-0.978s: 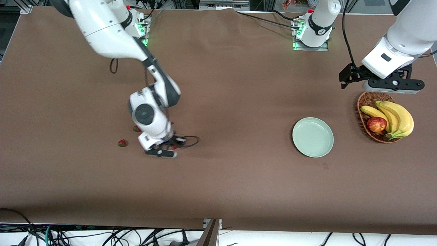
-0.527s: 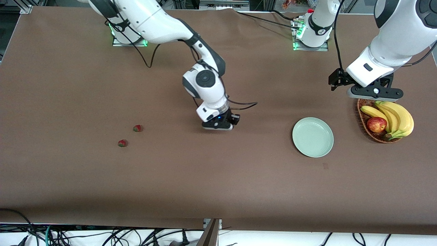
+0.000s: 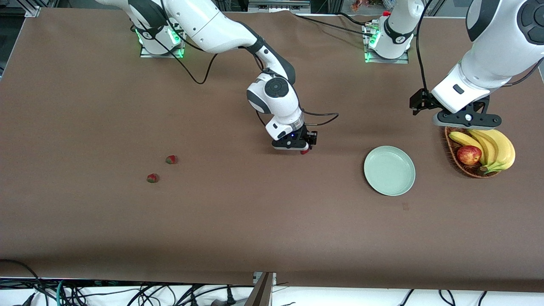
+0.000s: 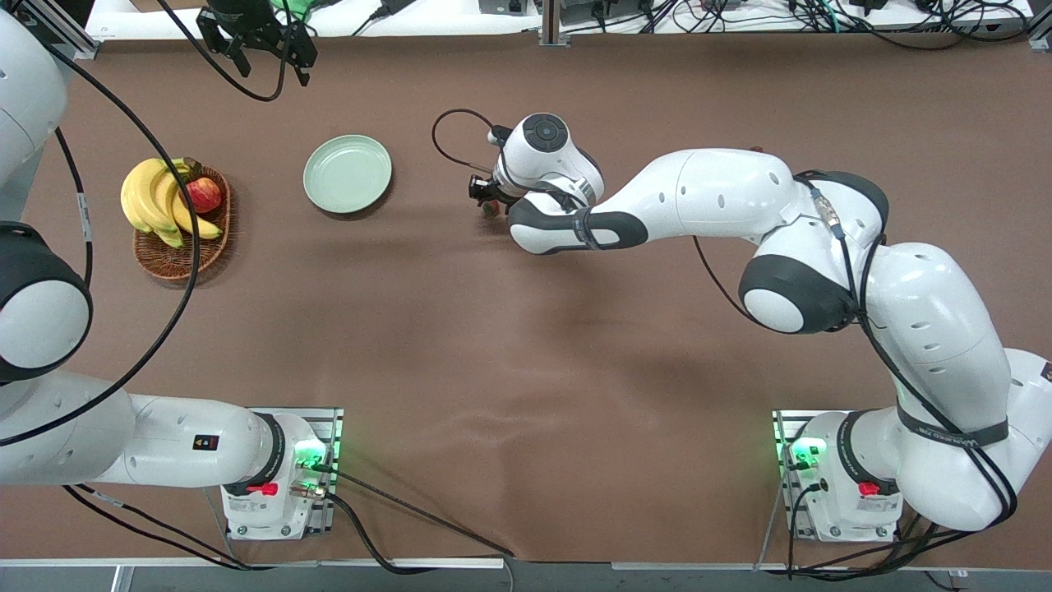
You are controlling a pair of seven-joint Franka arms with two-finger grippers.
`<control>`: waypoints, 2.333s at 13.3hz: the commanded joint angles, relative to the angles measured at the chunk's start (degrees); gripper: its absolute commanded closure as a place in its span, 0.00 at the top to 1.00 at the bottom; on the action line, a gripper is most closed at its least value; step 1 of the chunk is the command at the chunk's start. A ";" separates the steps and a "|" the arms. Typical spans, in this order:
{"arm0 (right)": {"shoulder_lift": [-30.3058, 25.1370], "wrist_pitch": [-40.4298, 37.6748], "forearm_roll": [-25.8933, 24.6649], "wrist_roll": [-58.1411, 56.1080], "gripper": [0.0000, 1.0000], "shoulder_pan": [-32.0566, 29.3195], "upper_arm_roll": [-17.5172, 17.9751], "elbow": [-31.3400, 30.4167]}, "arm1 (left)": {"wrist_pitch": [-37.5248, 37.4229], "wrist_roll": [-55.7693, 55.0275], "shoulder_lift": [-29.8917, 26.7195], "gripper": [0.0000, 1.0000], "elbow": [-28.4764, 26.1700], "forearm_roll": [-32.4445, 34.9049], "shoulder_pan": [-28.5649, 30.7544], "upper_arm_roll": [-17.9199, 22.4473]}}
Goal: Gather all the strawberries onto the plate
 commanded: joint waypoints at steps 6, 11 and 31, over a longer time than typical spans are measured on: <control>-8.25 -21.14 0.15 -11.84 1.00 -13.94 -1.25 3.25 | -1.06 1.24 4.22 1.00 0.76 -7.27 -0.67 -0.20; -10.81 -37.32 -0.02 -29.49 1.00 -21.59 -1.60 3.08 | 8.05 -4.10 15.90 1.00 -0.39 -9.85 -11.02 -2.40; -26.63 -15.92 2.35 -53.50 1.00 -31.62 -8.46 -39.90 | 49.30 -3.77 35.61 0.56 -6.98 8.43 -22.03 -2.66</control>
